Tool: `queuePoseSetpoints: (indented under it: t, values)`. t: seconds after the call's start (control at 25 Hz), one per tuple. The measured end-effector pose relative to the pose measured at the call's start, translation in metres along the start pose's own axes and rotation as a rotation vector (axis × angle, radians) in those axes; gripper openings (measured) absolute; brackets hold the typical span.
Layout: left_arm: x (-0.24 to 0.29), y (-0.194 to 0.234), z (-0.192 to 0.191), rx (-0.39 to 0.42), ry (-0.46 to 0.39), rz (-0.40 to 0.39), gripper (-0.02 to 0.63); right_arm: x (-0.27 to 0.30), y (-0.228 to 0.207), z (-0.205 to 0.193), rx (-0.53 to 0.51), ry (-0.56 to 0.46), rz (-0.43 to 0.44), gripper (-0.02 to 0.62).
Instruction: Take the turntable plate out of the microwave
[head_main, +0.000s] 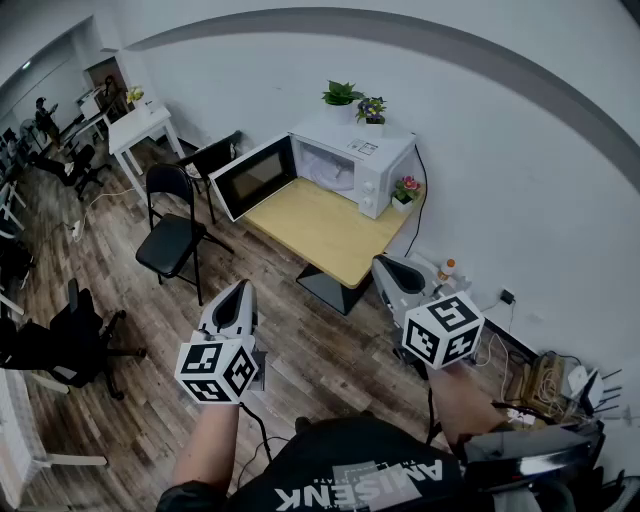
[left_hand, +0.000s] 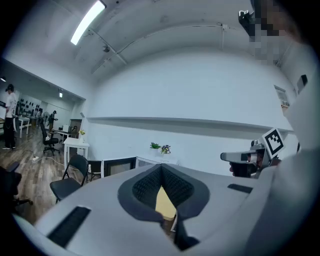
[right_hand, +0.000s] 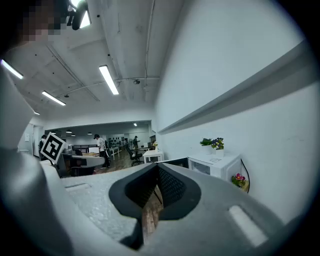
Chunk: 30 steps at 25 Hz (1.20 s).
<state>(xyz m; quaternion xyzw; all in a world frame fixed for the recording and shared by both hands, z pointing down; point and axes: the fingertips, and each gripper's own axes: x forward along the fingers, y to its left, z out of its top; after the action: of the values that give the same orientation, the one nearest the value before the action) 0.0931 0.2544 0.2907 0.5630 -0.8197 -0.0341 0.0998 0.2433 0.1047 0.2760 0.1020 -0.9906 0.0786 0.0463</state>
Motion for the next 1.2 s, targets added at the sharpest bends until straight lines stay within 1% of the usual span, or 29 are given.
queuePoseSetpoints:
  t: [0.12,0.2,0.32,0.44,0.6,0.76,1.08,1.2]
  values:
    - [0.006,0.002,-0.002,0.011,0.028,-0.001,0.0,0.001,0.002,0.002,-0.031,0.005,-0.008,0.005]
    - [0.007,-0.003,-0.003,0.035,0.031,-0.015,0.0,0.002,0.001,0.002,-0.049,0.007,-0.033,0.005]
    - [0.009,-0.013,-0.004,0.043,0.012,-0.052,0.0,0.001,-0.005,0.002,-0.017,-0.007,-0.06,0.005]
    - [0.009,-0.014,-0.003,0.023,-0.009,-0.063,0.0,0.003,-0.003,0.002,-0.016,-0.018,-0.049,0.005]
    - [0.009,-0.007,-0.001,0.009,-0.02,-0.073,0.0,0.01,0.009,0.001,-0.074,0.005,-0.029,0.005]
    - [0.006,0.006,-0.002,0.005,-0.023,-0.067,0.001,0.018,0.019,0.0,-0.05,-0.01,-0.012,0.005]
    - [-0.001,0.046,-0.002,0.001,-0.036,-0.053,0.002,0.044,0.038,-0.006,-0.043,-0.011,-0.029,0.005]
    - [-0.004,0.067,-0.003,-0.032,-0.034,-0.036,0.002,0.052,0.05,-0.009,-0.054,-0.019,-0.018,0.005]
